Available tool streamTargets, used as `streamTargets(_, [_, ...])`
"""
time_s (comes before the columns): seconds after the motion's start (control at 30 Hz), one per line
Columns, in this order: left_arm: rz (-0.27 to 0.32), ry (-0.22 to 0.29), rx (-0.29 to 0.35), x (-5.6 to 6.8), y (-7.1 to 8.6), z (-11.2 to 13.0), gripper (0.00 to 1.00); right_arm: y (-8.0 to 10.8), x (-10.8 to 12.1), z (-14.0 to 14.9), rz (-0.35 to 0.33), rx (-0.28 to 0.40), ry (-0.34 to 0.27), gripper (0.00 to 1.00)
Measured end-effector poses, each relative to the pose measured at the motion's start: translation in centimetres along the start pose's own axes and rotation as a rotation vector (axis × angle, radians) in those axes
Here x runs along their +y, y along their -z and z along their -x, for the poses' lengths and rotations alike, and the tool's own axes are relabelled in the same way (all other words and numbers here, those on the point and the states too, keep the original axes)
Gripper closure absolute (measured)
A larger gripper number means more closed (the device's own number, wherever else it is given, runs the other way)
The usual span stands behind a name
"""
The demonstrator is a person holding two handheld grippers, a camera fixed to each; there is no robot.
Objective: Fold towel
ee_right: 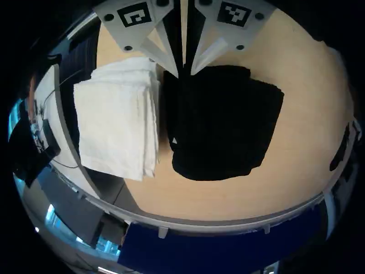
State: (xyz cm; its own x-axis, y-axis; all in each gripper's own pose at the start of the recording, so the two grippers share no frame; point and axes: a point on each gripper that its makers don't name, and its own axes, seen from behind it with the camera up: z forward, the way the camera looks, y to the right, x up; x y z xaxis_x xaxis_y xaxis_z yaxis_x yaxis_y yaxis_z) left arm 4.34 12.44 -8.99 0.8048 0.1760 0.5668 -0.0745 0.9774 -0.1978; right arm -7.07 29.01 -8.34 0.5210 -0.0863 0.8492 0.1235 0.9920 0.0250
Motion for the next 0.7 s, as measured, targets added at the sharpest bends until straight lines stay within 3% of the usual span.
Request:
streamTargets(0.33, [0.01, -0.006, 0.002, 0.4, -0.4, -0.3, 0.1, 1.3, -0.1, -0.3, 0.008, 0.065, 0.007, 0.85])
streamTargets(0.47, [0.014, -0.009, 0.004, 0.6, -0.5, -0.4, 0.1, 1.9, -0.1, -0.5, 0.012, 0.082, 0.009, 0.75])
streamTargets(0.53, [0.015, -0.011, 0.004, 0.6, -0.5, -0.4, 0.1, 2.1, -0.2, -0.6, 0.013, 0.088, 0.011, 0.64])
streamTargets(0.7, [0.017, -0.009, 0.005, 0.6, -0.5, -0.4, 0.1, 2.7, -0.1, -0.5, 0.022, 0.097, 0.015, 0.54])
